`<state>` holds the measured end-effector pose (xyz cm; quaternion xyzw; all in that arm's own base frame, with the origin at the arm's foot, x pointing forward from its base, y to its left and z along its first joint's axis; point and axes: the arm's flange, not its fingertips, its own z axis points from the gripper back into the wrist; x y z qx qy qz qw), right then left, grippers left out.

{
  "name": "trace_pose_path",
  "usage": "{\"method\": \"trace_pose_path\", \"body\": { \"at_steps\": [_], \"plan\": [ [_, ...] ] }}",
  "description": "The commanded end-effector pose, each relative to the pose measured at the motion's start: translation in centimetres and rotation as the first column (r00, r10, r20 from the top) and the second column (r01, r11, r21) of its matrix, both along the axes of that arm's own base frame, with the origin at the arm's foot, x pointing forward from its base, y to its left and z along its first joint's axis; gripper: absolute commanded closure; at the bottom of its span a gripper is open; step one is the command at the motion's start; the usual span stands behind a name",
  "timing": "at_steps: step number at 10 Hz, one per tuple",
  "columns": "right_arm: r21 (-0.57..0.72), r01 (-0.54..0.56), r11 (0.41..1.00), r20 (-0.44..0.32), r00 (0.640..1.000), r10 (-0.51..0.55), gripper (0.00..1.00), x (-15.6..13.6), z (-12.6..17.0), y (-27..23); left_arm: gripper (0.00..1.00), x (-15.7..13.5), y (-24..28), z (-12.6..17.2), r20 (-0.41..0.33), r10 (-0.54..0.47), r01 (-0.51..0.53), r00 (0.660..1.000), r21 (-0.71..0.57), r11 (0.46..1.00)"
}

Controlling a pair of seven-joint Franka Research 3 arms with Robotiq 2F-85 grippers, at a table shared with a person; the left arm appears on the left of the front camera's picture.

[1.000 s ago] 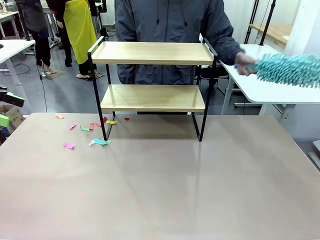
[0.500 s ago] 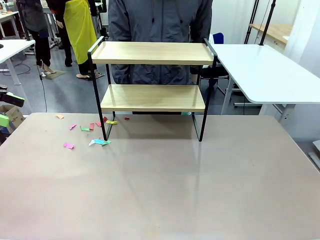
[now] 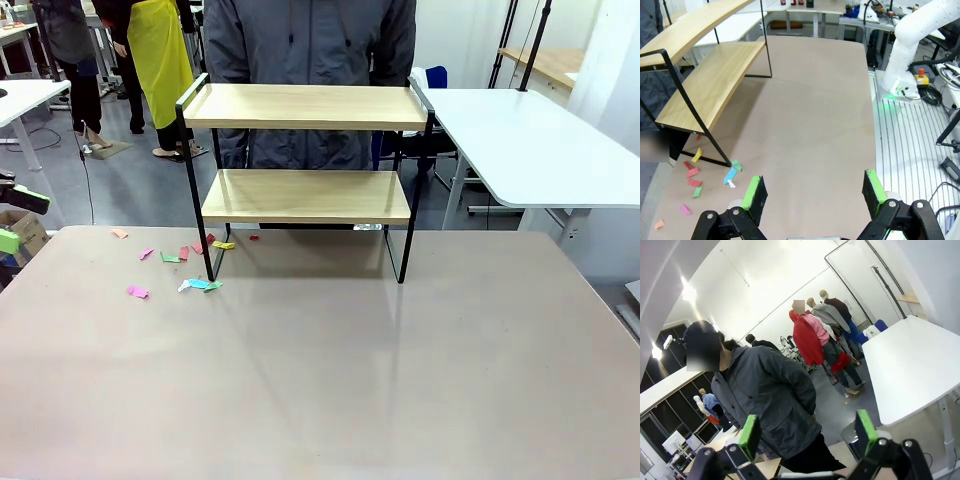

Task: Clean the shelf.
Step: Hand the Duster back to the human.

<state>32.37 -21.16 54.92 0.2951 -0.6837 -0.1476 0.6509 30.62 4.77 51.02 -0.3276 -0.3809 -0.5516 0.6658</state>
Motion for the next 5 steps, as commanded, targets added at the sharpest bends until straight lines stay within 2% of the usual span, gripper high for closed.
{"method": "trace_pose_path", "body": {
  "at_steps": [1, 5],
  "plan": [
    [-0.003, 0.006, 1.0, 0.003, 1.0, -0.006, 0.0, -0.04, 0.04, 0.03, 0.0, 0.04, -0.1, 0.08, 0.017, -0.005, 0.005, 1.0, -0.022, 1.0],
    [-0.003, 0.006, 1.0, 0.003, 1.0, -0.006, 0.0, -0.04, 0.04, 0.03, 0.0, 0.04, -0.1, 0.08, 0.017, -0.005, 0.005, 1.0, -0.022, 1.0]
  ]
}}
